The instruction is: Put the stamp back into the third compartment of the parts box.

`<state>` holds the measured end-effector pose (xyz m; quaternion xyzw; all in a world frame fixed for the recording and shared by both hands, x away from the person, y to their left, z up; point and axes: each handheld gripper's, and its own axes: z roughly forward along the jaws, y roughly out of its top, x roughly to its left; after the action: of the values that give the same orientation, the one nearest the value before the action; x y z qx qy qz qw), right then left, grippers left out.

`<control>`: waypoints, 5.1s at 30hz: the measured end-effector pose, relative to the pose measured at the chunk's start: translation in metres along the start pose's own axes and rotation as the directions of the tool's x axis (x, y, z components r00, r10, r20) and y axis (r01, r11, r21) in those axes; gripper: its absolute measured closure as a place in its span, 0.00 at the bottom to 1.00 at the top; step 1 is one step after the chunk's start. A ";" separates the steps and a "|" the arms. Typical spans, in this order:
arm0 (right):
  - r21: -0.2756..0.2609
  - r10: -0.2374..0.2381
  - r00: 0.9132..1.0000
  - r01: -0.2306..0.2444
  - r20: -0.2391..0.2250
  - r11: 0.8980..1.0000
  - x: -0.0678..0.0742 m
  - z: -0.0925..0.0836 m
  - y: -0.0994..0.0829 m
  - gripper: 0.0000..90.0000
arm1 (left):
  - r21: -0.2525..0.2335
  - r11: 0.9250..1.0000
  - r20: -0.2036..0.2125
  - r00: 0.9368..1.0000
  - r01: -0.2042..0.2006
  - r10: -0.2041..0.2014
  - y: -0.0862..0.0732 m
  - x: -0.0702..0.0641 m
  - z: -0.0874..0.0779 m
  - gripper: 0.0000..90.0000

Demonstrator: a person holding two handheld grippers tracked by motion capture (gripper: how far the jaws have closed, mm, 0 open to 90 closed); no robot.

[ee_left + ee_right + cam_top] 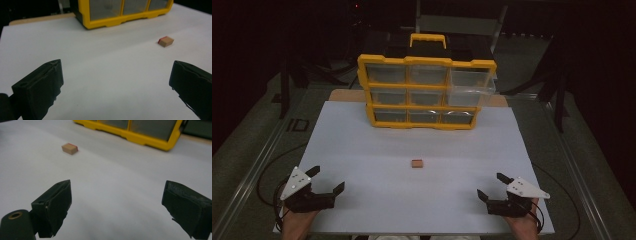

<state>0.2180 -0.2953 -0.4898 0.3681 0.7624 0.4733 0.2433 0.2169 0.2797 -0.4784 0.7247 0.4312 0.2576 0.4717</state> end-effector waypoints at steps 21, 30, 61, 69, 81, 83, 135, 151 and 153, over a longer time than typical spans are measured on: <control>-0.028 0.046 0.997 -0.048 -0.064 0.998 -0.003 0.006 -0.003 0.10 | 0.041 0.999 0.015 1.000 -0.017 0.017 0.012 -0.004 0.003 0.00; -0.023 0.036 0.999 -0.037 -0.029 0.999 -0.002 0.006 -0.002 0.10 | 0.045 0.998 0.057 0.998 -0.041 0.039 0.022 -0.008 0.009 0.00; -0.036 0.048 0.999 -0.048 -0.001 0.998 -0.004 0.003 -0.002 0.09 | 0.069 0.980 0.165 0.971 -0.185 0.172 0.065 -0.026 0.054 0.00; -0.036 0.051 0.999 -0.051 -0.001 0.998 -0.004 0.003 -0.002 0.09 | 0.088 0.973 0.189 0.963 -0.213 0.194 0.072 -0.028 0.065 0.00; -0.038 0.051 0.999 -0.051 0.002 0.998 -0.003 0.003 -0.002 0.09 | 0.102 0.966 0.220 0.952 -0.239 0.212 0.083 -0.032 0.084 0.00; -0.039 0.050 0.999 -0.050 0.003 0.998 -0.003 0.003 -0.002 0.09 | 0.106 0.964 0.223 0.951 -0.243 0.215 0.084 -0.033 0.085 0.00; -0.083 0.058 0.998 -0.056 0.022 0.995 -0.014 0.002 0.000 0.08 | 0.132 0.929 0.296 0.908 -0.345 0.295 0.113 -0.051 0.132 0.00; -0.100 0.060 0.998 -0.058 0.016 0.993 -0.015 0.011 0.007 0.08 | 0.151 0.919 0.318 0.898 -0.364 0.303 0.119 -0.055 0.143 0.00; -0.104 0.060 0.998 -0.058 0.012 0.993 -0.014 0.012 0.008 0.08 | 0.150 0.921 0.318 0.899 -0.360 0.300 0.120 -0.056 0.144 0.00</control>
<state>0.2382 -0.2979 -0.4871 0.3810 0.7237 0.5163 0.2539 0.3474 0.1425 -0.4282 0.8619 0.2520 0.1798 0.4017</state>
